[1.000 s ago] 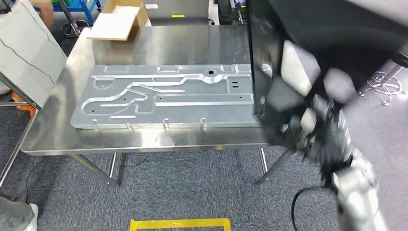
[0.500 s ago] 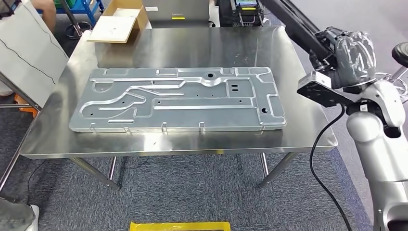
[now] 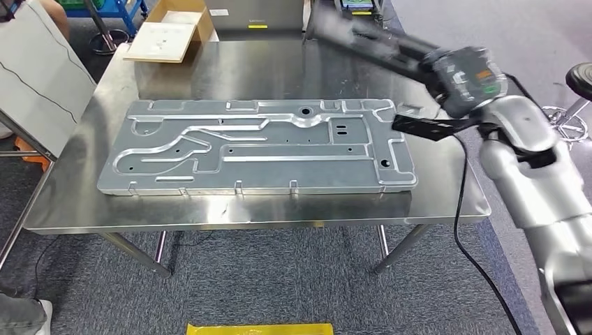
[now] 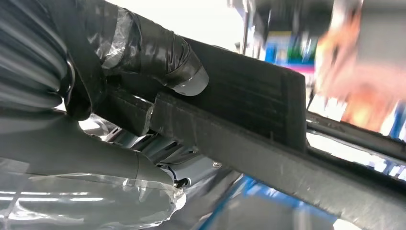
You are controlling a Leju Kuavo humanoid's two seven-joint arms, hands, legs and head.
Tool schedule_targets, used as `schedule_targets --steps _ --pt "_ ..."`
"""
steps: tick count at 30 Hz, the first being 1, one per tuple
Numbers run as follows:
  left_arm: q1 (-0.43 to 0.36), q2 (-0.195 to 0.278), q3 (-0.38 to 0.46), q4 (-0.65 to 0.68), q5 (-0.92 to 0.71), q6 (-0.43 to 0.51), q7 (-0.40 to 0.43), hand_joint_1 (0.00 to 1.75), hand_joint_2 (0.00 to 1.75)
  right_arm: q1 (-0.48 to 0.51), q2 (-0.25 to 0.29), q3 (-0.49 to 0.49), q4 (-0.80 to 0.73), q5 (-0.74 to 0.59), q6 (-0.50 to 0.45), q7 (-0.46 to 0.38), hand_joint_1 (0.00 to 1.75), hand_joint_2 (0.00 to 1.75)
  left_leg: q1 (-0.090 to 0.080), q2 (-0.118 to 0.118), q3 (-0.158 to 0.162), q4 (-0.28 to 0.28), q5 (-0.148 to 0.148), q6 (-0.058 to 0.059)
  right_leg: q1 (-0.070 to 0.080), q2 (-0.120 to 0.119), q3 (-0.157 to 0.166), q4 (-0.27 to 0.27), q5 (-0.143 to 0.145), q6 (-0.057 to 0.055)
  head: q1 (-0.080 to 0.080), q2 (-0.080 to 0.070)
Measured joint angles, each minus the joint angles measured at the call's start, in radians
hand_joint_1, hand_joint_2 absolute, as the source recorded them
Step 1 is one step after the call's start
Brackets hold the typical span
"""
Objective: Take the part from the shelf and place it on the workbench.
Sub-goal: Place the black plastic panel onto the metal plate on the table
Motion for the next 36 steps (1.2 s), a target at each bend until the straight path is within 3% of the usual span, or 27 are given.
schedule_targets --steps 2,4,5,6,7,9,11,13,16,17,19,21,22,23,25,27,29,31,32,35,36 --pt "-0.008 -0.001 -0.005 0.000 -0.006 -0.022 -0.003 0.00 1.75 -0.066 0.050 0.103 0.124 0.040 0.029 -0.027 1.75 1.75 0.005 0.002 0.006 -0.008 0.005 0.008 -0.003 -0.003 -0.027 0.062 -0.037 0.008 0.000 0.000" --pt "-0.013 -0.002 -0.010 0.000 -0.010 -0.042 -0.009 0.00 1.75 -0.110 0.108 0.207 0.242 0.059 0.042 -0.051 1.75 1.75 0.005 0.003 0.007 -0.009 0.005 0.011 -0.007 -0.004 -0.090 0.192 -0.092 0.015 0.000 0.000" --pt "-0.015 -0.003 -0.012 0.000 -0.012 -0.050 -0.014 0.00 1.75 -0.120 0.138 0.255 0.295 0.062 0.043 -0.060 1.75 1.75 0.006 0.002 0.007 -0.009 0.005 0.011 -0.009 -0.004 -0.119 0.246 -0.106 0.017 0.000 0.000" --pt "-0.015 -0.004 -0.015 0.000 -0.015 -0.054 -0.020 0.00 1.75 -0.123 0.168 0.295 0.340 0.061 0.039 -0.067 1.75 1.75 0.006 0.001 0.008 -0.008 0.004 0.011 -0.012 -0.004 -0.136 0.271 -0.103 0.019 0.000 0.000" --pt "-0.014 -0.004 -0.017 0.000 -0.019 -0.058 -0.026 0.00 1.75 -0.124 0.198 0.329 0.380 0.056 0.033 -0.072 1.75 1.75 0.007 -0.001 0.009 -0.007 0.003 0.009 -0.014 -0.004 -0.135 0.258 -0.080 0.020 0.000 0.000" --pt "-0.013 -0.006 -0.020 0.000 -0.029 -0.062 -0.035 0.00 1.75 -0.125 0.256 0.380 0.448 0.045 0.009 -0.079 1.75 1.75 0.010 -0.005 0.011 -0.003 -0.003 0.001 -0.018 -0.004 -0.089 0.138 -0.005 0.018 0.000 0.000" --pt "-0.015 -0.007 -0.024 0.000 -0.037 -0.064 -0.039 0.00 1.75 -0.127 0.305 0.418 0.501 0.032 -0.013 -0.089 1.75 1.75 0.009 -0.008 0.008 0.003 -0.008 -0.010 -0.013 -0.004 -0.047 0.033 0.036 0.011 0.000 0.000" --pt "-0.016 -0.008 -0.030 0.000 -0.042 -0.064 -0.039 0.00 1.75 -0.125 0.341 0.443 0.540 0.023 -0.022 -0.099 1.75 1.75 0.007 -0.009 0.004 0.003 -0.008 -0.021 -0.006 -0.003 -0.038 0.009 0.031 0.002 0.000 0.000" --pt "-0.017 -0.010 -0.037 0.000 -0.045 -0.063 -0.038 0.00 1.75 -0.124 0.383 0.465 0.581 0.013 -0.032 -0.105 1.75 1.75 0.009 -0.007 -0.001 0.017 -0.024 -0.036 -0.009 -0.003 -0.028 -0.008 0.034 -0.017 0.000 0.000" --pt "-0.017 -0.010 -0.038 0.000 -0.047 -0.061 -0.038 0.00 1.75 -0.125 0.395 0.471 0.593 0.010 -0.042 -0.103 1.75 1.75 0.010 -0.005 -0.016 0.053 -0.047 -0.039 -0.011 -0.004 -0.024 -0.012 0.035 -0.025 0.000 0.000" --pt "-0.017 -0.010 -0.040 0.000 -0.050 -0.057 -0.038 0.00 1.75 -0.122 0.415 0.478 0.614 0.001 -0.072 -0.099 1.75 1.75 0.012 -0.003 -0.074 0.178 -0.106 -0.043 -0.010 -0.004 -0.020 -0.014 0.034 -0.034 0.000 0.000" --pt "-0.016 -0.010 -0.041 0.000 -0.053 -0.055 -0.038 0.00 1.75 -0.111 0.429 0.483 0.629 -0.010 -0.103 -0.091 0.87 0.87 0.013 -0.003 -0.125 0.277 -0.131 -0.046 -0.008 -0.003 -0.018 -0.012 0.031 -0.036 0.000 0.000" --pt "-0.016 -0.010 -0.042 0.000 -0.056 -0.054 -0.039 0.00 1.75 -0.105 0.436 0.485 0.637 -0.016 -0.116 -0.086 0.44 0.44 0.014 -0.002 -0.128 0.276 -0.117 -0.047 -0.007 -0.003 -0.016 -0.011 0.030 -0.036 0.000 0.000" --pt "-0.016 -0.010 -0.043 0.000 -0.059 -0.051 -0.039 0.00 1.75 -0.099 0.442 0.486 0.643 -0.022 -0.127 -0.081 0.00 0.00 0.015 -0.002 -0.110 0.234 -0.085 -0.048 -0.007 -0.002 -0.014 -0.010 0.028 -0.034 0.000 0.000" --pt "-0.018 -0.010 -0.045 0.000 -0.066 -0.042 -0.040 0.00 1.75 -0.092 0.456 0.486 0.655 -0.030 -0.141 -0.069 0.00 0.00 0.015 -0.001 -0.046 0.098 -0.020 -0.047 -0.006 0.000 -0.012 -0.005 0.022 -0.027 0.000 0.000" --pt "-0.021 -0.011 -0.050 0.000 -0.075 -0.032 -0.040 0.00 0.87 -0.090 0.467 0.487 0.666 -0.032 -0.147 -0.056 0.00 0.00 0.014 -0.002 -0.009 0.020 -0.001 -0.040 -0.002 0.002 -0.014 0.000 0.018 -0.017 0.000 0.000" --pt "-0.022 -0.011 -0.056 0.000 -0.081 -0.021 -0.044 0.00 0.00 -0.087 0.473 0.487 0.677 -0.032 -0.151 -0.044 0.00 0.00 0.012 -0.003 -0.007 0.013 -0.004 -0.029 -0.001 0.002 -0.015 0.000 0.018 -0.008 0.000 0.000" --pt "-0.022 -0.012 -0.062 0.000 -0.084 -0.011 -0.048 0.00 0.00 -0.087 0.476 0.486 0.685 -0.034 -0.162 -0.030 0.00 0.00 0.013 -0.003 -0.005 0.010 -0.002 -0.016 -0.004 0.001 -0.019 0.016 0.004 0.002 0.000 0.000" --pt "-0.022 -0.012 -0.065 0.000 -0.084 -0.007 -0.049 0.00 0.00 -0.088 0.476 0.485 0.686 -0.038 -0.175 -0.022 0.00 0.00 0.014 -0.002 -0.003 0.008 0.000 -0.010 -0.005 0.000 -0.032 0.047 -0.017 0.007 0.000 0.000" --pt "-0.022 -0.012 -0.068 0.000 -0.087 0.001 -0.049 0.00 0.00 -0.089 0.473 0.471 0.686 -0.054 -0.228 -0.004 0.00 0.00 0.012 0.000 -0.002 0.008 -0.001 -0.001 -0.006 -0.001 -0.120 0.236 -0.109 0.013 0.000 0.000" --pt "-0.022 -0.012 -0.068 0.000 -0.089 0.003 -0.049 0.00 0.00 -0.088 0.471 0.463 0.681 -0.059 -0.244 0.001 0.00 0.00 0.011 0.001 -0.002 0.009 -0.001 0.000 -0.006 -0.001 -0.141 0.280 -0.119 0.013 0.000 0.000"
